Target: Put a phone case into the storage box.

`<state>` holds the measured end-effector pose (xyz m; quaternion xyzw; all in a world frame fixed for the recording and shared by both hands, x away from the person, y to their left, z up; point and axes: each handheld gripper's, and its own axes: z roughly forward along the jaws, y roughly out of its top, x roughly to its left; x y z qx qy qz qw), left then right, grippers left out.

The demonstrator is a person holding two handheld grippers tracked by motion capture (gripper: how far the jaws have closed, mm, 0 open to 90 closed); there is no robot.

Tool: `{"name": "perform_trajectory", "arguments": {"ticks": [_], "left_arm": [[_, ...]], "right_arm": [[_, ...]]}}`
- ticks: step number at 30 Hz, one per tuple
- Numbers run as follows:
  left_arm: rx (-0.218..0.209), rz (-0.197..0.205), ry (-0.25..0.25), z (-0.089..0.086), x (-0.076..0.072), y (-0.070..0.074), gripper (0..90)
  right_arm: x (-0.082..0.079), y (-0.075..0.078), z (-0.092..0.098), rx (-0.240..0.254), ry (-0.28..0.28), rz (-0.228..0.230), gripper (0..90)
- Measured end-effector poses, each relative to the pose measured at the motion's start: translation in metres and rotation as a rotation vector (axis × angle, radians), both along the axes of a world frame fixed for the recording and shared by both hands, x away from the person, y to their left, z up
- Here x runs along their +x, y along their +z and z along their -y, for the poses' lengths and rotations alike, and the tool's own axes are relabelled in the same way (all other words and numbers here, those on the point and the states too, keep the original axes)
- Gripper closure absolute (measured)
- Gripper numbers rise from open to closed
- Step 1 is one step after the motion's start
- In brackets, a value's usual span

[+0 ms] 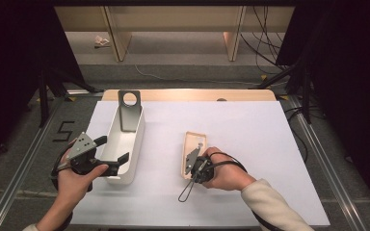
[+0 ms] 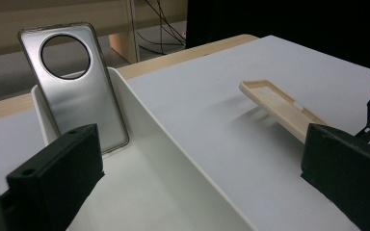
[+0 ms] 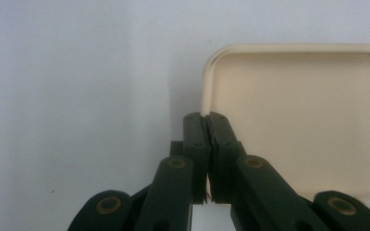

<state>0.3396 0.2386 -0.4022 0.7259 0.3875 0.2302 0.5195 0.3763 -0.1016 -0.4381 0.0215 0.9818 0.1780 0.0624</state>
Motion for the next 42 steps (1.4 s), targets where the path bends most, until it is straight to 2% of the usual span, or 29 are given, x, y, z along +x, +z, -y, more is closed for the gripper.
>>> {"name": "perform_trajectory", "arguments": {"ticks": [5, 7, 9, 19, 21, 29, 35, 42], "left_arm": [[0.000, 0.003, -0.002, 0.000, 0.000, 0.001, 0.4], [0.001, 0.003, -0.003, 0.000, 0.000, 0.001, 0.4], [0.001, 0.006, -0.001, 0.000, 0.000, 0.001, 0.4], [0.002, 0.006, -0.002, 0.000, 0.000, 0.001, 0.4], [0.002, 0.008, -0.002, 0.000, 0.000, 0.002, 0.4], [0.008, 0.011, -0.004, 0.002, 0.000, 0.003, 0.8], [0.013, 0.014, -0.003, 0.006, 0.000, 0.007, 2.2], [0.010, 0.010, -0.021, 0.017, 0.004, 0.016, 3.1]], "right_arm": [[-0.001, 0.005, 0.009, 0.062, -0.020, 0.002, 88.6], [-0.001, 0.005, 0.012, 0.078, -0.017, 0.008, 88.6], [-0.003, 0.006, 0.018, 0.117, -0.019, 0.027, 88.6], [-0.005, 0.009, 0.035, 0.214, -0.018, 0.030, 88.5], [-0.005, 0.010, 0.041, 0.264, -0.031, 0.022, 88.6], [-0.007, 0.008, 0.052, 0.275, -0.038, 0.014, 88.5], [-0.011, 0.007, 0.059, 0.293, -0.016, 0.023, 88.5], [-0.017, 0.007, 0.055, 0.300, 0.018, 0.027, 88.5]]}}
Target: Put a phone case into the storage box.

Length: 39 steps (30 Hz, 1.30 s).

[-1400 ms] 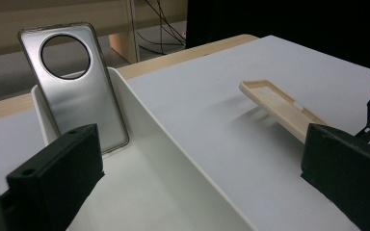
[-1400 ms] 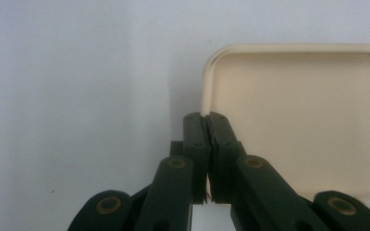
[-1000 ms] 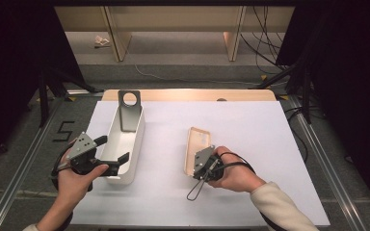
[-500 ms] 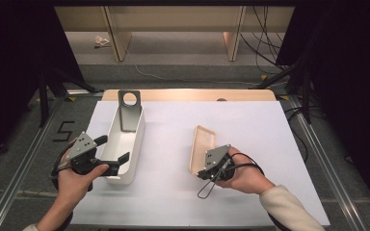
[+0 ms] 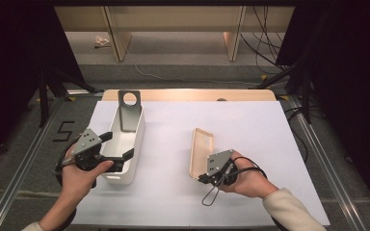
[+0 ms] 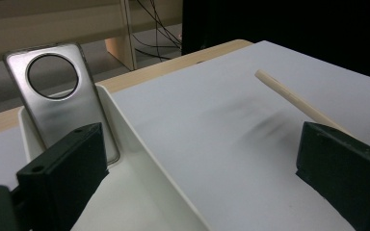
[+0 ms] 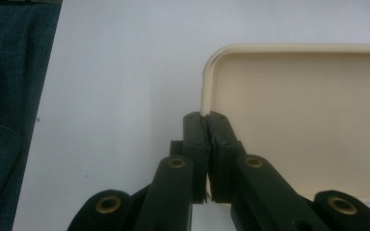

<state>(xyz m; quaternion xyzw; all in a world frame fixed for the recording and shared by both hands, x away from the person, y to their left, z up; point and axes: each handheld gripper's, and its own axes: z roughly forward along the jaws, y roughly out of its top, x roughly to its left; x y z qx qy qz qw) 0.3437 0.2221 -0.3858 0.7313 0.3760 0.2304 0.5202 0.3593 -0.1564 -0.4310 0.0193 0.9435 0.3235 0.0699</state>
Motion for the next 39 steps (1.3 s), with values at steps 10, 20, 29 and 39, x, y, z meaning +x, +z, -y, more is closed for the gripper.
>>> {"name": "perform_trajectory", "arguments": {"ticks": [10, 20, 29, 39], "left_arm": [[0.012, -0.017, -0.025, 0.011, 0.003, 0.003, 3.7], [0.027, -0.057, -0.058, 0.033, 0.013, 0.008, 5.5], [0.039, -0.073, -0.091, 0.053, 0.024, 0.013, 6.5], [0.038, -0.102, -0.133, 0.082, 0.036, 0.017, 9.7]], "right_arm": [[-0.008, 0.003, -0.001, 0.022, 0.019, 0.023, 88.5], [-0.019, 0.006, 0.004, 0.032, 0.021, 0.053, 88.5], [-0.021, 0.007, 0.005, 0.042, 0.027, 0.070, 88.5], [-0.024, 0.009, 0.006, 0.056, 0.025, 0.080, 88.5]]}}
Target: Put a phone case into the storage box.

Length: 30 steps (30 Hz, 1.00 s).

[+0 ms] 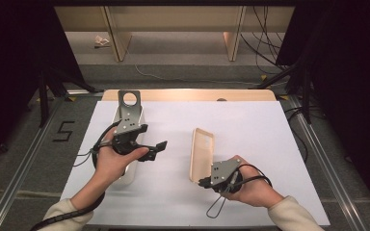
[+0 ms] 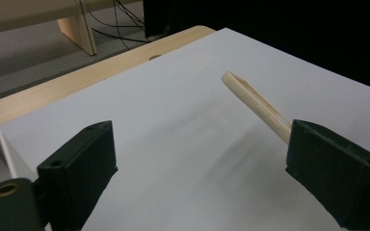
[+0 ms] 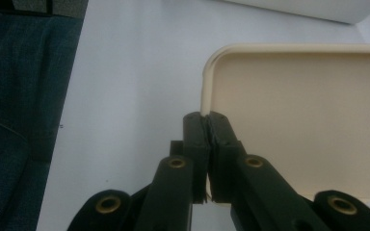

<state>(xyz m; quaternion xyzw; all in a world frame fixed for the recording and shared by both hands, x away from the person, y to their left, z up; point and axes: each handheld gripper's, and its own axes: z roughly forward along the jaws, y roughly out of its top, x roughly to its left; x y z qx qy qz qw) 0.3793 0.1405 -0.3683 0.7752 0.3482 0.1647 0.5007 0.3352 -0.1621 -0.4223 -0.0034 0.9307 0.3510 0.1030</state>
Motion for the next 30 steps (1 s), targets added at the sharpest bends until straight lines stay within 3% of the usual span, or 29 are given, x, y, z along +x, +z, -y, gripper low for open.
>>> {"name": "perform_trajectory", "arguments": {"ticks": [18, 30], "left_arm": [[0.048, -0.064, -0.056, 0.050, 0.016, 0.001, 15.8], [0.074, -0.164, -0.059, 0.083, 0.029, -0.005, 27.2]], "right_arm": [[-0.001, 0.000, -0.003, -0.007, 0.011, 0.019, 88.5], [-0.002, -0.001, -0.006, -0.014, 0.013, 0.026, 88.5]]}}
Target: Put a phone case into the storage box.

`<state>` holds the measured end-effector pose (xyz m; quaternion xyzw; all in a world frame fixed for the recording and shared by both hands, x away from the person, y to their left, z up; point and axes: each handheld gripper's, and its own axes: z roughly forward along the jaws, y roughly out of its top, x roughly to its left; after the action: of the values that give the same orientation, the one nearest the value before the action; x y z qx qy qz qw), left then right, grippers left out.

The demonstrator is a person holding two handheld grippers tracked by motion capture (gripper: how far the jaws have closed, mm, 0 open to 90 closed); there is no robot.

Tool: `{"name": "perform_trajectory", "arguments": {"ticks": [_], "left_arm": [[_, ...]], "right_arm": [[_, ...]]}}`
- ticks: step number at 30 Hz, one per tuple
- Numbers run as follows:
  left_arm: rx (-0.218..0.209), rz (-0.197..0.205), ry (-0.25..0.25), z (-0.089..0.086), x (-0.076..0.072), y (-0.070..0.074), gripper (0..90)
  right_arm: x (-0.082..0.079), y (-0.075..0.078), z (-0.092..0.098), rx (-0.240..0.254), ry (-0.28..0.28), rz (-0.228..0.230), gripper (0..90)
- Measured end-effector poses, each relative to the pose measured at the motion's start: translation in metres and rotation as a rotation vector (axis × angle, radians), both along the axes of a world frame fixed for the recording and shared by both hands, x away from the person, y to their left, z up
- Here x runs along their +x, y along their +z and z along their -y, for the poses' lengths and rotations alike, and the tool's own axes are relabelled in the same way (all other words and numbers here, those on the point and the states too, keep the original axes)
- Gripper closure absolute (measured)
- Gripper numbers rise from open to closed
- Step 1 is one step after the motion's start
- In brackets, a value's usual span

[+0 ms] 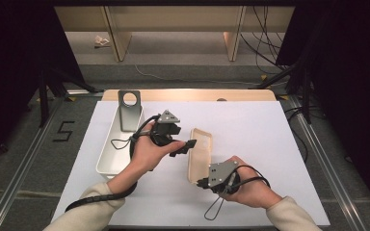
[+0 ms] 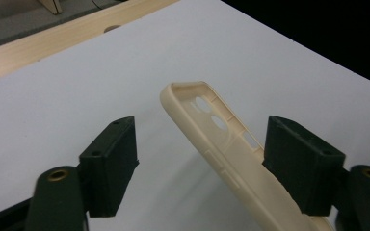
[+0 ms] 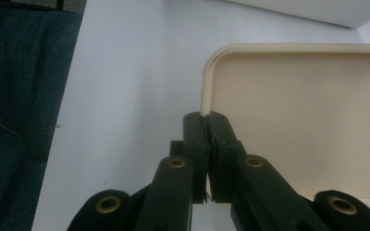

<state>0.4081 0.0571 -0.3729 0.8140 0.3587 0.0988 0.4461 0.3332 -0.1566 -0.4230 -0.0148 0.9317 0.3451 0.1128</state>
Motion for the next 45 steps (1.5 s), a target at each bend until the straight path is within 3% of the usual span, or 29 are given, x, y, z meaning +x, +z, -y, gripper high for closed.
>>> {"name": "perform_trajectory", "arguments": {"ticks": [6, 9, 16, 25, 31, 39, 45], "left_arm": [[0.024, -0.051, 0.023, 0.010, 0.008, -0.003, 39.0], [0.014, -0.087, 0.029, 0.013, 0.012, -0.005, 44.0], [0.011, -0.128, 0.044, 0.013, 0.017, -0.008, 55.7], [-0.014, -0.190, 0.066, 0.012, 0.022, -0.013, 64.1], [-0.039, -0.205, 0.066, 0.013, 0.021, -0.010, 68.1], [-0.112, -0.203, 0.060, 0.013, 0.016, -0.003, 76.1], [-0.127, -0.209, 0.052, 0.014, 0.015, 0.000, 79.5]], "right_arm": [[0.000, 0.000, 0.000, -0.011, 0.004, 0.005, 88.5], [-0.001, 0.000, -0.001, -0.010, 0.010, 0.013, 88.5], [-0.001, 0.000, -0.001, -0.014, 0.012, 0.017, 88.5], [-0.001, 0.000, -0.003, -0.022, 0.017, 0.024, 88.5], [-0.002, -0.001, -0.004, -0.030, 0.016, 0.032, 88.5], [0.001, -0.003, -0.005, -0.059, 0.007, 0.052, 88.6], [0.002, -0.005, -0.006, -0.081, -0.004, 0.052, 88.5]]}}
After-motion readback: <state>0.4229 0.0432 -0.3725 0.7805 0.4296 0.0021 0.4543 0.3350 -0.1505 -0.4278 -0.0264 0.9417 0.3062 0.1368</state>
